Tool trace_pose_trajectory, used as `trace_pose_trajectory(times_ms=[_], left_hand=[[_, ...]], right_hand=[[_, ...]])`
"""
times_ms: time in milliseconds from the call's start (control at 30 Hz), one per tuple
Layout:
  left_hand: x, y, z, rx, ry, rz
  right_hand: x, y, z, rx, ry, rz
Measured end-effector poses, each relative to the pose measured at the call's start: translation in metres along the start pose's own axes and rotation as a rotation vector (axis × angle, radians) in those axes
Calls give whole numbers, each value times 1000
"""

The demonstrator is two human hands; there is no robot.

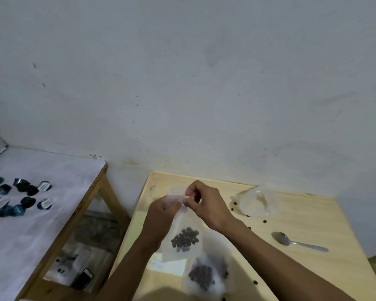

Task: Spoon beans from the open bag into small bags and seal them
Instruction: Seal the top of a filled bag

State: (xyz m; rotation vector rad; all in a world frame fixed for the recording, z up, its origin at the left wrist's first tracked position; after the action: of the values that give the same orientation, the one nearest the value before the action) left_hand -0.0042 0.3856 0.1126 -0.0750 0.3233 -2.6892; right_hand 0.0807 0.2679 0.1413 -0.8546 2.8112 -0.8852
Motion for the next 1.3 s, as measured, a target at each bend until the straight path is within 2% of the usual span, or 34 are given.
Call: trace_pose_trajectory(times_ms=[200,367,500,667,767,900,1000,1100,1300], left_hand=[[-7,-3,1,-41,29,-25],[-12,-7,-5,-27,27,-78],[-19,-2,-17,51,-38,-48],[-33,12,-40,101,-133,-37],[-50,15,-56,145,-189,53],[-75,24,-78,73,-234,26],[-81,31,-103,-47,-309,-62],[-90,34,-117,-212,-302,-98],[-122,34,-133,-448,-254,-67]], right_hand=[[-1,-9,14,86,64,191],[-8,1,32,-205,264,23],[-8,7,45,-418,320,-37],[-5,9,76,-538,437,-82],[-2,20,97,-561,493,-154],[-17,23,123,-612,542,-75],[-41,22,142,-578,604,34],[-68,30,161,-439,632,90],[-105,57,173,-186,574,11]])
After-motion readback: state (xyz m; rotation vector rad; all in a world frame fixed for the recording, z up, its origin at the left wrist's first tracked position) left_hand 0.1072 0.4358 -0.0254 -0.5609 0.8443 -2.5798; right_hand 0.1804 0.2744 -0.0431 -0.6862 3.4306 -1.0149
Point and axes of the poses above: each hand's wrist, its own x-axis away from the middle knuckle, its own y-axis out of the palm, z = x × y, the point moved 7 cm from there along -x, towards the middle knuckle, and after that the axes turned 9 degrees about y, right-handed, at the moved point
